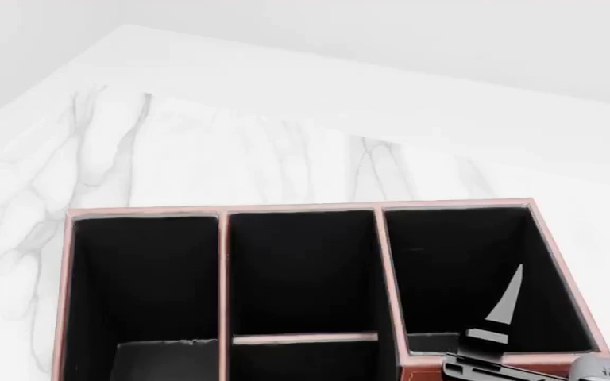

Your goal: Pick up the book and place it in the front compartment of the caddy.

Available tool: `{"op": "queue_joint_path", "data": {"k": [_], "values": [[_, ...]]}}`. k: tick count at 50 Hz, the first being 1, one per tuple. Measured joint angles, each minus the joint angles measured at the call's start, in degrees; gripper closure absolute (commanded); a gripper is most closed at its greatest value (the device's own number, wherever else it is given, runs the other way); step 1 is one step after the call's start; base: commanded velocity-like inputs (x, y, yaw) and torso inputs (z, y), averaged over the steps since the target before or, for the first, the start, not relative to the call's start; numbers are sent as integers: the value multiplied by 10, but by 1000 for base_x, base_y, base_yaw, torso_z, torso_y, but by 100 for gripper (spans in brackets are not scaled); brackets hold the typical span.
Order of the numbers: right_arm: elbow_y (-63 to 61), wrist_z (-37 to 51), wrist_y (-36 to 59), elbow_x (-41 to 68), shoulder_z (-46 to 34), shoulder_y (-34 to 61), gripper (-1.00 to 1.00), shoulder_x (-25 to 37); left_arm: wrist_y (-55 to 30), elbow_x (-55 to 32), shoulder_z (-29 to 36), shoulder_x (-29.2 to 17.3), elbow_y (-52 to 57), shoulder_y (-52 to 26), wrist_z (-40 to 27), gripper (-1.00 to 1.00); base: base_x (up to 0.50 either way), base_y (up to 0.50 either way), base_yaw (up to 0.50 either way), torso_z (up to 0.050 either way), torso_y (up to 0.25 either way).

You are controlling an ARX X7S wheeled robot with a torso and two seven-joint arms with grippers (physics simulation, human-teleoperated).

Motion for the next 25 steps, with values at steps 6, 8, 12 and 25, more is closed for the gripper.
{"op": "queue_joint_path", "data": {"k": [6,8,12,25], "values": [[-2,0,1,1,-1,0,-100,1,6,6,0,-3,3,0,0,100,0,0,0,0,0],[-3,1,2,1,-2,0,-100,2,8,12,-2,-4,5,0,-2,100,0,0,0,0,0],[-4,1,2,1,-3,0,-100,3,12,20,-6,-6,9,-2,-5,100,0,0,0,0,0],[-11,3,4,2,-5,0,-100,7,6,11,-37,-23,50,-31,-13,100,0,0,0,0,1]]}}
